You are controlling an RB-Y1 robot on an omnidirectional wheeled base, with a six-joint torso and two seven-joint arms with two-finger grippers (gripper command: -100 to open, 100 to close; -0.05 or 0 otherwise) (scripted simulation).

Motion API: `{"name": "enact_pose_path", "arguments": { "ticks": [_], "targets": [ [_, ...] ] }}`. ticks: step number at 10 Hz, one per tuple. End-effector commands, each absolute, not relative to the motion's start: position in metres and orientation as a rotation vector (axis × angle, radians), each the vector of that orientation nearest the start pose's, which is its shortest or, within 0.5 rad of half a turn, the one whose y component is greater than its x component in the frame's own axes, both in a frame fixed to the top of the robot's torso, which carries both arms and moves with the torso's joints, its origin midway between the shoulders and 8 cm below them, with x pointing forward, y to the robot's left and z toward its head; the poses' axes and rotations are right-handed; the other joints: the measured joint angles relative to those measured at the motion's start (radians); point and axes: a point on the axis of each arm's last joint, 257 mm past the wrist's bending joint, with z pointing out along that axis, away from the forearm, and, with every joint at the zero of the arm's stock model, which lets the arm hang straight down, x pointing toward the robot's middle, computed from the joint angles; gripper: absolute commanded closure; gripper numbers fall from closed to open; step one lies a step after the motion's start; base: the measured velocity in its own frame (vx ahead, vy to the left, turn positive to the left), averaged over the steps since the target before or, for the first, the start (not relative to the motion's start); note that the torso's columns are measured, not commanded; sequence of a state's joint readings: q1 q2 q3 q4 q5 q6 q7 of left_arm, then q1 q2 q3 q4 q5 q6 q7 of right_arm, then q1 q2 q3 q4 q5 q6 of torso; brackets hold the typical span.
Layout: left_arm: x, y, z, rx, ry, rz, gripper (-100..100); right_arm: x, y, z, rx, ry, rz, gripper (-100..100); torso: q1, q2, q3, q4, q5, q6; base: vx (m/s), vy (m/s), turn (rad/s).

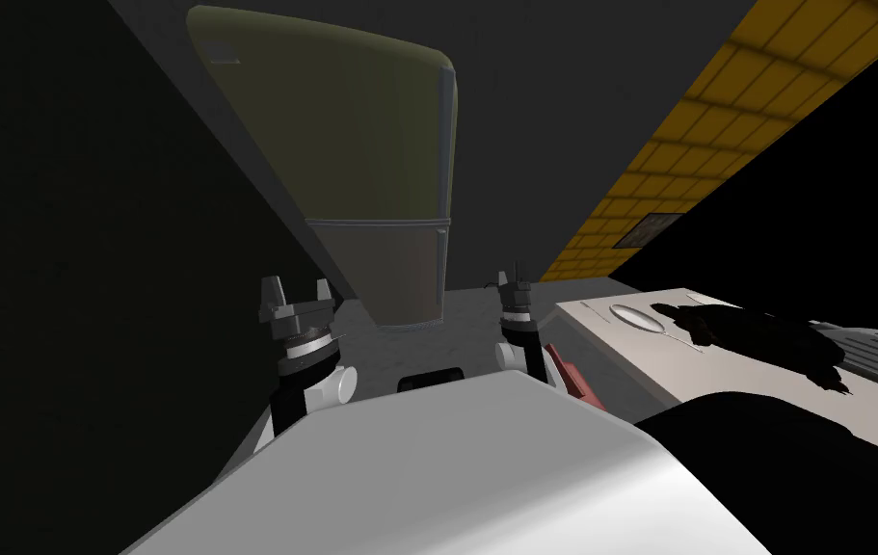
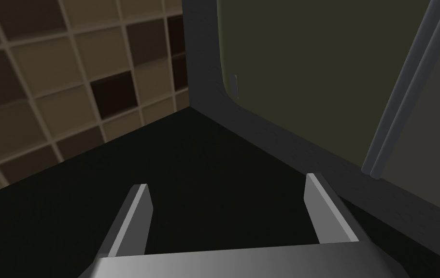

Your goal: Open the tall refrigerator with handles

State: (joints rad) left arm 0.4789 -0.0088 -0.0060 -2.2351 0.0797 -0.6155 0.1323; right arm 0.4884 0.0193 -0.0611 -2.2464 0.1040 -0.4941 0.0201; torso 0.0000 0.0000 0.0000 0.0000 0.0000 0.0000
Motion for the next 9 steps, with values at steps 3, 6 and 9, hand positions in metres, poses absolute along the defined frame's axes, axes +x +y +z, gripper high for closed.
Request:
{"name": "enact_pose_path", "arguments": {
  "ticks": [3,6,9],
  "targets": [
    [0.3322,0.2857,0.0325,-0.685,0.451,-1.504,0,0.3506,-0.2904,0.0118,0.617,0.679,1.154,0,0.000,0.175,-0.351,0.176,0.000,0.000,0.000,0.000,0.000],
    [0.3322,0.2857,0.0326,-0.685,0.451,-1.504,0,0.3506,-0.2904,0.0119,0.616,0.679,1.154,0,0.000,0.396,-0.792,0.396,0.000,0.000,0.000,0.000,0.000],
    [0.3321,0.2857,0.0326,-0.685,0.451,-1.504,0,0.3506,-0.2904,0.0119,0.616,0.679,1.154,0,0.000,0.618,-1.234,0.617,0.000,0.000,0.000,0.000,0.000]
  ]
}}
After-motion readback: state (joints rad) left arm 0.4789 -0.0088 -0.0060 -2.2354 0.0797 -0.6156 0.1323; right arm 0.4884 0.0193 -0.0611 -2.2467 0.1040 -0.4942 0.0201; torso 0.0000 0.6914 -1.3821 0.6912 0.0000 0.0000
